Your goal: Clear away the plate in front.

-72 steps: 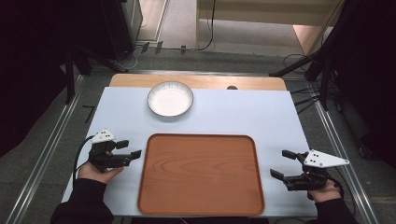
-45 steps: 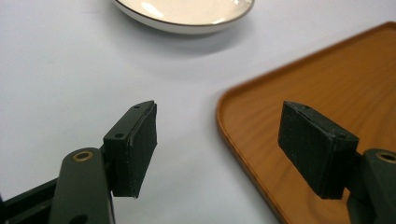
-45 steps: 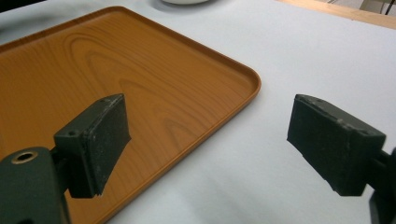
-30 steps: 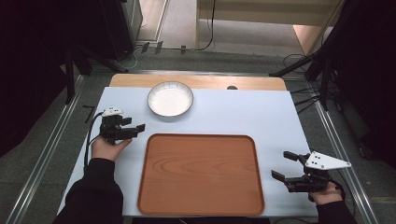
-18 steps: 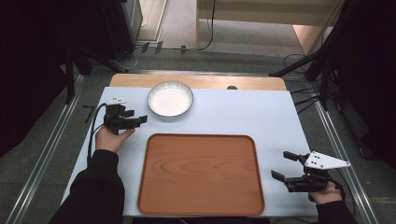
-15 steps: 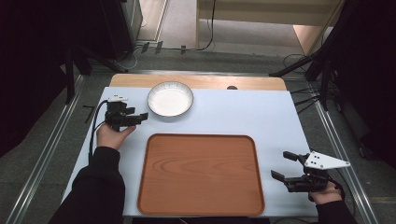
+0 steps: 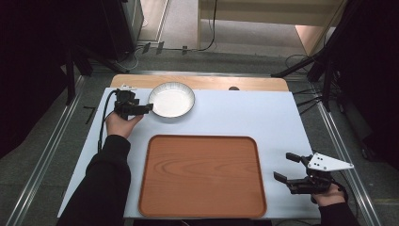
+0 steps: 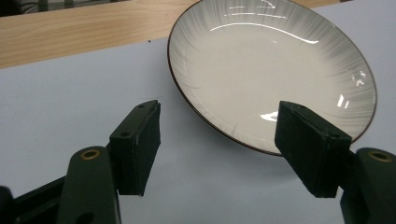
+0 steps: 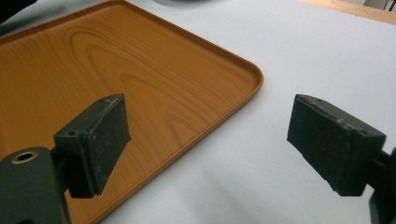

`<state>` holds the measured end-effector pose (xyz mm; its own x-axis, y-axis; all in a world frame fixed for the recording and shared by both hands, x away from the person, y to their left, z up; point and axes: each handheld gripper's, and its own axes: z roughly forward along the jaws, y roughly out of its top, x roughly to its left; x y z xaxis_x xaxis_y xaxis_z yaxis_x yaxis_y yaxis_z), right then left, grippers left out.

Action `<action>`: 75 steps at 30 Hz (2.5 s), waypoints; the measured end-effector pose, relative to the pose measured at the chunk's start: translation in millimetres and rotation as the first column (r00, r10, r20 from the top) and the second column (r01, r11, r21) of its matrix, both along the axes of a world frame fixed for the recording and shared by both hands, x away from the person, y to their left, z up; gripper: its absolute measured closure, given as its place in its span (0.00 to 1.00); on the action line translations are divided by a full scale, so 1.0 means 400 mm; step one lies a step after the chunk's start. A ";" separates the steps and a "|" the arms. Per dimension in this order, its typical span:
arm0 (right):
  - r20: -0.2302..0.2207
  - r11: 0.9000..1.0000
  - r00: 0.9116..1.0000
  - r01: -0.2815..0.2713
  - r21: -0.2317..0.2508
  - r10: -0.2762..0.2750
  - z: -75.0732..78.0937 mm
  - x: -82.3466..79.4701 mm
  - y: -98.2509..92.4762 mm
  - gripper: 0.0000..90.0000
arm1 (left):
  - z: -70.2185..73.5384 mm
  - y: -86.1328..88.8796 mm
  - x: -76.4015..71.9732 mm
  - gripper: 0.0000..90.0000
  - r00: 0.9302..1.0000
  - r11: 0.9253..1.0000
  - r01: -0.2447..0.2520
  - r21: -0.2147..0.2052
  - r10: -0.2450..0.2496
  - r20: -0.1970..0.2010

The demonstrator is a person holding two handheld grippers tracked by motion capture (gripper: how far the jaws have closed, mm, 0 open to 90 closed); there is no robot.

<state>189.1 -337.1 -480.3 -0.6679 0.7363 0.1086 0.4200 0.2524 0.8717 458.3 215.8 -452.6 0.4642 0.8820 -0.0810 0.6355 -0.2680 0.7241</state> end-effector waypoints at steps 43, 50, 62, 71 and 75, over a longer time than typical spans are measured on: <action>-0.006 1.000 1.000 -0.026 -0.005 0.025 -0.006 -0.007 0.008 0.15 | -0.142 -0.040 0.131 0.80 0.966 0.925 -0.258 -0.279 0.241 -0.094; -0.008 1.000 1.000 -0.024 -0.001 0.024 -0.006 -0.006 0.005 0.15 | -0.141 -0.017 0.129 0.91 0.942 0.857 -0.331 -0.394 0.278 -0.187; -0.003 1.000 1.000 -0.014 0.002 0.014 -0.004 -0.008 -0.001 0.15 | -0.118 -0.005 0.128 0.95 0.925 0.788 -0.375 -0.488 0.281 -0.257; 0.004 1.000 1.000 -0.021 0.004 0.021 -0.005 -0.001 -0.001 0.15 | -0.094 0.017 0.125 0.95 0.915 0.747 -0.392 -0.537 0.256 -0.312; 0.001 1.000 1.000 -0.018 0.003 0.018 -0.007 -0.003 -0.003 0.15 | -0.074 0.025 0.119 0.94 0.921 0.751 -0.374 -0.544 0.235 -0.310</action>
